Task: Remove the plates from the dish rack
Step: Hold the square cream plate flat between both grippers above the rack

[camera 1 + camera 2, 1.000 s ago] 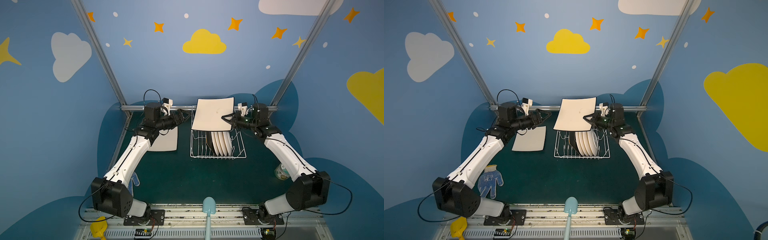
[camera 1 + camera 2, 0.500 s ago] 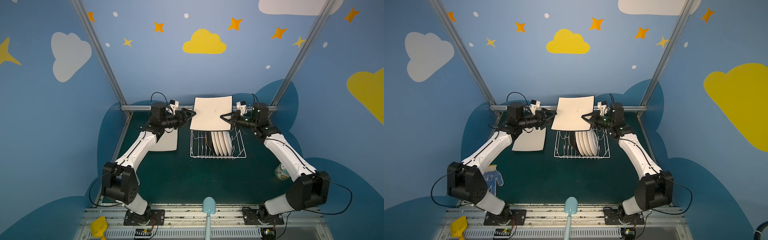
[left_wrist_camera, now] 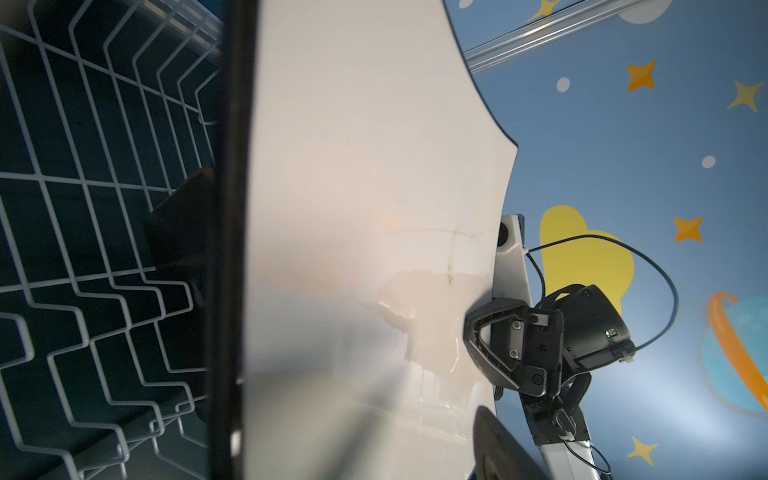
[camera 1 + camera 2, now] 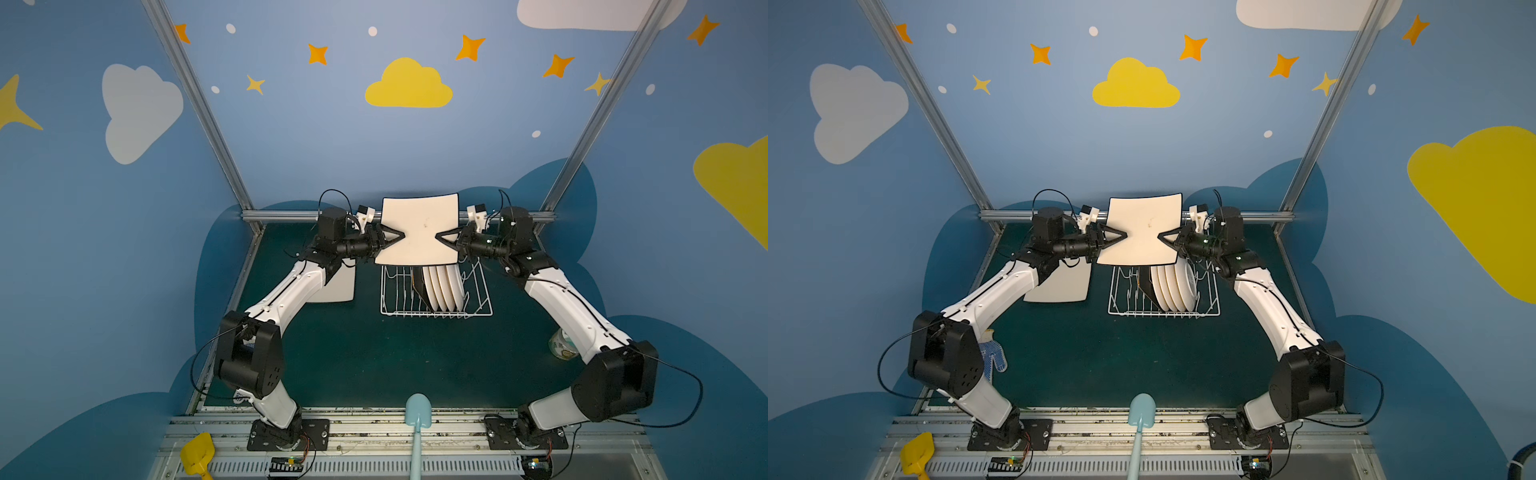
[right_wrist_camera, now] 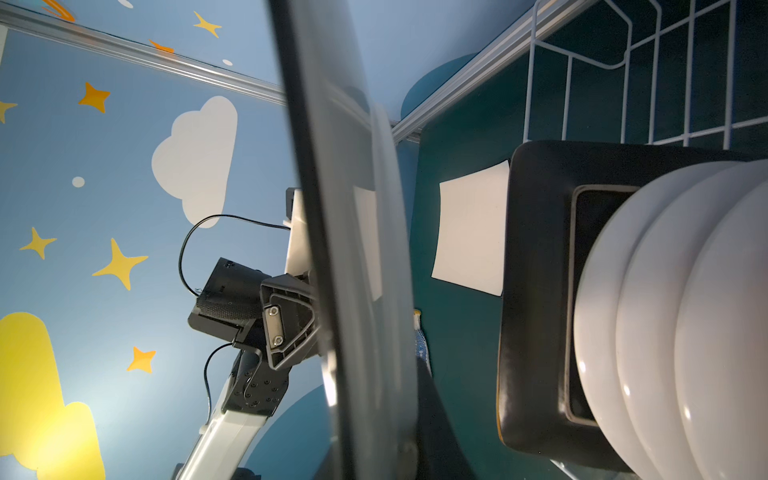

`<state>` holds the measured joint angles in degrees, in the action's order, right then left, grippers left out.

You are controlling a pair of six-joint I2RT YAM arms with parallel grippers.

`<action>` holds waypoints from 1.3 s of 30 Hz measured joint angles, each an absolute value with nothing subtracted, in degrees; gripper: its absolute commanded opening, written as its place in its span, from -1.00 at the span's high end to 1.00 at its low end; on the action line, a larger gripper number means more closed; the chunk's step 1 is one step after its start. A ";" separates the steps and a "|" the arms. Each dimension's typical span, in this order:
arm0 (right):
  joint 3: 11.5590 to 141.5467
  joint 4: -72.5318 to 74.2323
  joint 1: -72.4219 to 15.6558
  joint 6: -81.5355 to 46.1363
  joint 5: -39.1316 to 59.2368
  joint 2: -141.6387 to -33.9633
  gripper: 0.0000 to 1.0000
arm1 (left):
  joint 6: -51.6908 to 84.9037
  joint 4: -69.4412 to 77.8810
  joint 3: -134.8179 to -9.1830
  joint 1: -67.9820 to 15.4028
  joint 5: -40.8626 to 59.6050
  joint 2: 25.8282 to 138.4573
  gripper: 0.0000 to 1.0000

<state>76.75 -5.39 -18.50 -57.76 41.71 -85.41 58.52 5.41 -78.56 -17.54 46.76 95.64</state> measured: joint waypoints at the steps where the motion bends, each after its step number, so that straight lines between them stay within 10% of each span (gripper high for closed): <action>1: 76.64 -5.32 -18.52 -57.78 41.80 -85.43 1.00 | 58.63 5.67 -78.65 -17.54 46.83 95.66 -0.28; 27: 74.96 -0.32 -17.87 -59.64 44.66 -85.43 1.00 | 63.66 8.03 -78.43 -16.27 47.18 95.68 0.94; 39: 74.65 0.23 -17.87 -60.01 44.66 -85.43 0.97 | 64.62 8.38 -78.41 -16.19 47.59 95.66 0.94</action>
<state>74.65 0.23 -17.87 -60.01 44.66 -85.43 64.62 8.38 -78.41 -16.19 47.59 95.66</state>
